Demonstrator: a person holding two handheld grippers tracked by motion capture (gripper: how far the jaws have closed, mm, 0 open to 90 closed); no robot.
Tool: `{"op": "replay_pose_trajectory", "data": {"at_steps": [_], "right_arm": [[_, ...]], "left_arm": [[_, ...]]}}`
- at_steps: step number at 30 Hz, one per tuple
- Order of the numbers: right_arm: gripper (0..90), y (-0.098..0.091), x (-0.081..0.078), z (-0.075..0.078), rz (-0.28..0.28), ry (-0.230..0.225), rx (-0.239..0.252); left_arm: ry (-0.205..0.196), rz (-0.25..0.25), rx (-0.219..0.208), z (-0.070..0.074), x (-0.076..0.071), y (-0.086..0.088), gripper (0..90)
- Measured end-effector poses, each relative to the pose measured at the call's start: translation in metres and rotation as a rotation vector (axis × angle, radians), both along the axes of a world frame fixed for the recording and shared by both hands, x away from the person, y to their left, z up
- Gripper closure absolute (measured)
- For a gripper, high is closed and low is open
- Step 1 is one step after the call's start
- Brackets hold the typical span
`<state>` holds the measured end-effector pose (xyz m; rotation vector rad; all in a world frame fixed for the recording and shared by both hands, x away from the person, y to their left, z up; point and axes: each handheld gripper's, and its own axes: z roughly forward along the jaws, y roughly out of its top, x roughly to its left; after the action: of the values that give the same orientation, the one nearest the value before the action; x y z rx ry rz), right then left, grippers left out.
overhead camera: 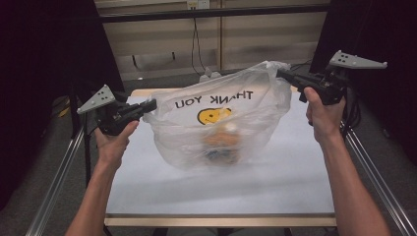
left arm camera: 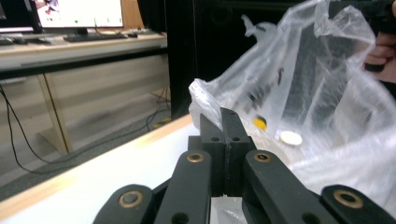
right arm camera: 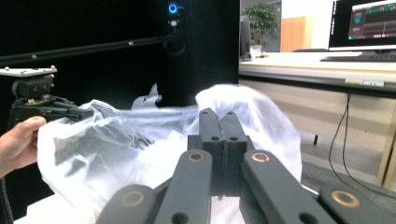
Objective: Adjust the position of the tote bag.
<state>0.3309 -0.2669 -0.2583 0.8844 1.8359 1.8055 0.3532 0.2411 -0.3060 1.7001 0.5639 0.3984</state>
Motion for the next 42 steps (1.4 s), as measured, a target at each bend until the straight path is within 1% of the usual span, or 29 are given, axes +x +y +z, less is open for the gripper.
{"op": "replay_pose_trajectory", "data": {"at_steps": [2,3,4,5,6,8,9,10,12,13,14,15,16,17,18,19,21,22,23,24,25,26,28,32,34,36,37,39,42], "right_arm": [[90.0,0.000,0.001,-0.008,0.002,0.015,0.001],[90.0,0.001,0.001,-0.012,0.001,0.024,-0.003],[90.0,0.001,0.001,-0.012,0.001,0.024,-0.003],[90.0,0.001,0.002,-0.020,0.002,0.039,-0.009],[90.0,0.001,0.002,-0.020,0.002,0.039,-0.009],[90.0,0.002,0.003,-0.028,0.002,0.052,-0.016],[90.0,0.003,0.003,-0.034,0.009,0.063,-0.018],[90.0,0.004,0.002,-0.037,0.005,0.069,-0.026],[90.0,0.004,0.002,-0.040,0.007,0.072,-0.034],[90.0,0.004,0.001,-0.045,-0.012,0.087,-0.048],[90.0,0.004,0.001,-0.045,-0.012,0.087,-0.048],[90.0,0.002,0.001,-0.052,-0.012,0.102,-0.043],[90.0,0.002,0.001,-0.054,-0.015,0.108,-0.045],[90.0,0.001,0.001,-0.057,-0.017,0.113,-0.049],[90.0,0.000,0.001,-0.061,-0.013,0.117,-0.040],[90.0,-0.001,0.001,-0.064,-0.012,0.124,-0.041],[90.0,-0.003,0.000,-0.071,-0.010,0.129,-0.031],[90.0,-0.003,0.000,-0.071,-0.010,0.129,-0.031],[90.0,-0.003,0.000,-0.075,-0.009,0.135,-0.029],[90.0,-0.005,0.000,-0.084,-0.013,0.155,-0.035],[90.0,-0.006,0.001,-0.088,-0.012,0.163,-0.039],[90.0,-0.006,0.001,-0.088,-0.012,0.163,-0.039],[90.0,-0.009,0.000,-0.099,-0.017,0.179,-0.024],[90.0,-0.014,-0.002,-0.105,-0.030,0.187,-0.018],[90.0,-0.016,-0.002,-0.107,-0.033,0.190,-0.027],[90.0,-0.016,-0.003,-0.110,-0.042,0.201,-0.036],[90.0,-0.017,-0.003,-0.112,-0.043,0.205,-0.042],[90.0,-0.018,-0.003,-0.117,-0.048,0.217,-0.038],[90.0,-0.018,-0.003,-0.121,-0.048,0.221,-0.040]], "left_arm": [[0.007,0.001,0.003,-0.003,-0.001,0.000,90.0],[0.010,0.009,0.006,-0.009,-0.001,0.001,90.0],[0.010,0.009,0.006,-0.009,-0.001,0.001,90.0],[0.026,-0.001,0.001,-0.016,-0.001,0.000,90.0],[0.026,-0.001,0.001,-0.016,-0.001,0.000,90.0],[0.035,-0.004,0.009,-0.022,-0.001,0.000,90.0],[0.038,-0.008,0.022,-0.027,-0.001,0.000,90.0],[0.041,0.002,0.030,-0.029,-0.002,0.000,90.0],[0.047,-0.001,0.025,-0.032,-0.003,-0.001,90.0],[0.053,-0.017,0.035,-0.038,-0.002,0.000,90.0],[0.053,-0.017,0.035,-0.038,-0.002,0.000,90.0],[0.066,-0.015,0.037,-0.045,-0.002,0.000,90.0],[0.066,-0.015,0.037,-0.045,-0.002,0.000,90.0],[0.075,-0.015,0.050,-0.052,-0.002,0.000,90.0],[0.075,-0.015,0.050,-0.052,-0.002,0.000,90.0],[0.084,-0.012,0.081,-0.058,-0.001,-0.001,90.0],[0.084,-0.018,0.086,-0.060,0.000,0.000,90.0],[0.093,-0.023,0.084,-0.063,0.000,0.000,90.0],[0.095,-0.018,0.100,-0.065,0.000,0.001,90.0],[0.110,-0.013,0.119,-0.069,-0.001,0.001,90.0],[0.115,-0.017,0.123,-0.072,0.000,0.001,90.0],[0.115,-0.017,0.123,-0.072,0.000,0.001,90.0],[0.124,-0.023,0.147,-0.077,-0.001,0.003,90.0],[0.142,-0.025,0.151,-0.082,0.000,0.004,90.0],[0.155,-0.026,0.178,-0.088,-0.001,0.004,90.0],[0.153,-0.028,0.186,-0.089,-0.001,0.005,90.0],[0.163,-0.030,0.191,-0.092,-0.001,0.006,90.0],[0.166,-0.030,0.199,-0.095,-0.001,0.007,90.0],[0.179,-0.018,0.213,-0.101,-0.002,0.007,90.0]]}}
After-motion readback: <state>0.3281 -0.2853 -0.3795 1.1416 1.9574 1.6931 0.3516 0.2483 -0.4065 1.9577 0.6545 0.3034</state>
